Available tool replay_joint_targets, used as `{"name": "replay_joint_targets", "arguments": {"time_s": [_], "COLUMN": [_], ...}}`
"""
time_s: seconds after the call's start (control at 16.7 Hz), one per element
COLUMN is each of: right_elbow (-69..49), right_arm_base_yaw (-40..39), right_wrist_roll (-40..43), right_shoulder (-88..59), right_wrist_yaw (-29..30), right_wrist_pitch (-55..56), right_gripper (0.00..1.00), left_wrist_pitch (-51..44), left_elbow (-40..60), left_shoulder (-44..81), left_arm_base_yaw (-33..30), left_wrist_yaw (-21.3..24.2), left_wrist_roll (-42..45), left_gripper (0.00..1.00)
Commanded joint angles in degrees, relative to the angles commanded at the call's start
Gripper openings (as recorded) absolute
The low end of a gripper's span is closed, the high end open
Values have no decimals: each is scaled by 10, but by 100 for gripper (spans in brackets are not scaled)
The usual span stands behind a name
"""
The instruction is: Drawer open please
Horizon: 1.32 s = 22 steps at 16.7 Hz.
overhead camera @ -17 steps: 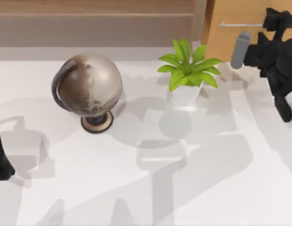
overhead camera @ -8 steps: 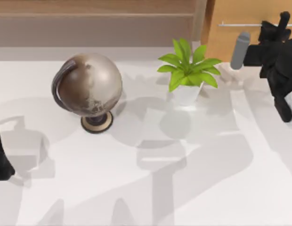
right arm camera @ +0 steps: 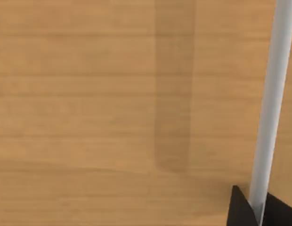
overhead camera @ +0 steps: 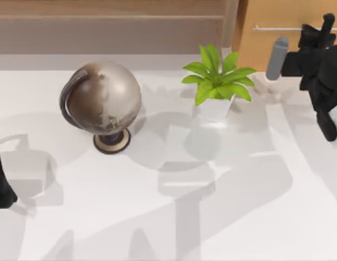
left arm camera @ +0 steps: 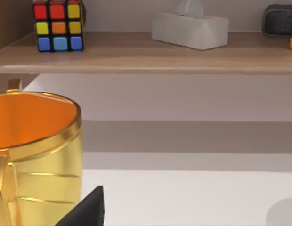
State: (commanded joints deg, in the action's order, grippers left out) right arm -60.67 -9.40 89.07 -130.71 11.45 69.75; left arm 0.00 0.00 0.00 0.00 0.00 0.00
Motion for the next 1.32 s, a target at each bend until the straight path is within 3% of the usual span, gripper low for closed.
{"name": "replay_joint_targets", "arguments": {"time_s": [0.42,0.78,1.32], "right_elbow": [67,152,186], "right_arm_base_yaw": [3,-15,-25], "right_wrist_roll": [-20,-6,-4], "right_shoulder": [76,78,81], "right_wrist_yaw": [-19,11,21], "right_wrist_pitch": [50,87,105], "right_gripper": [0,0,0], "left_wrist_pitch": [0,0,0], "left_elbow": [0,0,0], "left_shoulder": [0,0,0], "left_arm_base_yaw": [0,0,0], "left_wrist_yaw": [0,0,0], "left_wrist_roll": [0,0,0], "left_gripper": [100,100,100]}}
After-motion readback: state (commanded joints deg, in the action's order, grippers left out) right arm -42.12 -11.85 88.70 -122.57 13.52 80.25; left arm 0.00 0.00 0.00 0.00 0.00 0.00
